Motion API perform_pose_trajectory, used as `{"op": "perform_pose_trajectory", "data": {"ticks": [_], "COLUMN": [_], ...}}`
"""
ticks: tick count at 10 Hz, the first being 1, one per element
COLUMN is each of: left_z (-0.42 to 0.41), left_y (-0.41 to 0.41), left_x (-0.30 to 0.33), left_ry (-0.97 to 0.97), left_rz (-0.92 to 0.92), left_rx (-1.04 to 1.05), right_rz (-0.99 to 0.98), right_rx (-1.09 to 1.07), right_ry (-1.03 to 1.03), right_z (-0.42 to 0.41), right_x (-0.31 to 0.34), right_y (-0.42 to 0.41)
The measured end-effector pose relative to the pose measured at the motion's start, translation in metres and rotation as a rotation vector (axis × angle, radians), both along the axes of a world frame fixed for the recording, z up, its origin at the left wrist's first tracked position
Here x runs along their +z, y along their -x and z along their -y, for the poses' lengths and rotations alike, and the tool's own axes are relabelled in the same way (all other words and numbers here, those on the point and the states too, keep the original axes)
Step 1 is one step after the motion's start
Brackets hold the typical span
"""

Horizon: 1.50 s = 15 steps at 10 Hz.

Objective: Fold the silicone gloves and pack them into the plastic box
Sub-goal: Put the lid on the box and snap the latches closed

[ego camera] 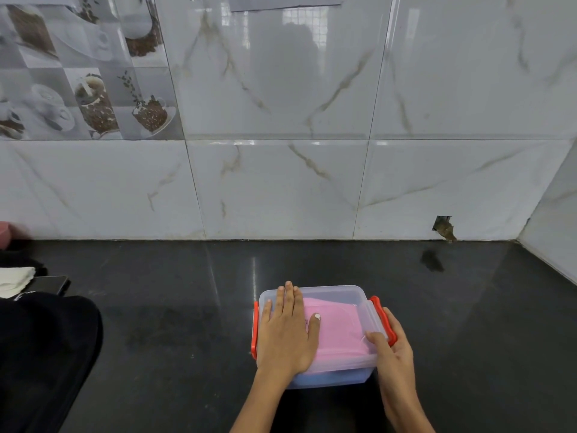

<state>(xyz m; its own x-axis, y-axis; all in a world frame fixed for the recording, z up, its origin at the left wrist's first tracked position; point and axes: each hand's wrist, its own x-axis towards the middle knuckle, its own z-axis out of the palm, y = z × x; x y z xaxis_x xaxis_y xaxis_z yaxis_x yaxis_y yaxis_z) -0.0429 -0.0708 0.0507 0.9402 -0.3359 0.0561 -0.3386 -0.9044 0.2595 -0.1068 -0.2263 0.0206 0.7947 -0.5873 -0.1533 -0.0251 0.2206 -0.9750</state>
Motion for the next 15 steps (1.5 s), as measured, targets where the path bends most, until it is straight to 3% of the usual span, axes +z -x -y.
{"op": "perform_pose_trajectory", "data": {"ticks": [2, 6, 8, 9, 10, 11, 13, 14, 15], "left_z": [0.000, 0.001, -0.001, -0.002, -0.004, -0.004, -0.012, -0.013, -0.019], "left_y": [0.000, 0.001, 0.003, 0.006, 0.011, 0.015, 0.015, 0.018, 0.025], "left_x": [0.001, 0.003, 0.003, 0.003, 0.001, 0.002, 0.004, 0.001, -0.004], "left_ry": [0.003, 0.006, 0.059, 0.147, 0.298, 0.386, 0.516, 0.548, 0.764], "left_rz": [-0.008, -0.015, 0.014, 0.043, 0.089, 0.161, 0.433, 0.610, 0.479], "left_rx": [0.002, 0.004, 0.006, 0.008, 0.049, 0.091, 0.153, 0.325, 0.562], "right_rz": [0.002, -0.014, -0.373, -0.189, -0.138, -0.283, -0.357, -0.286, 0.100], "right_rx": [0.028, 0.087, 0.079, 0.204, 0.428, 0.564, 0.508, 0.450, 0.216], "right_ry": [0.008, 0.286, 1.223, 1.361, 1.429, 1.518, 1.536, 1.515, 1.171], "right_z": [-0.001, -0.010, -0.010, -0.015, -0.019, -0.020, -0.028, -0.032, -0.033], "right_x": [0.006, 0.010, 0.026, 0.043, 0.042, 0.034, 0.030, 0.032, 0.041], "right_y": [0.002, 0.010, 0.002, -0.012, -0.027, -0.034, -0.029, -0.027, -0.017]}}
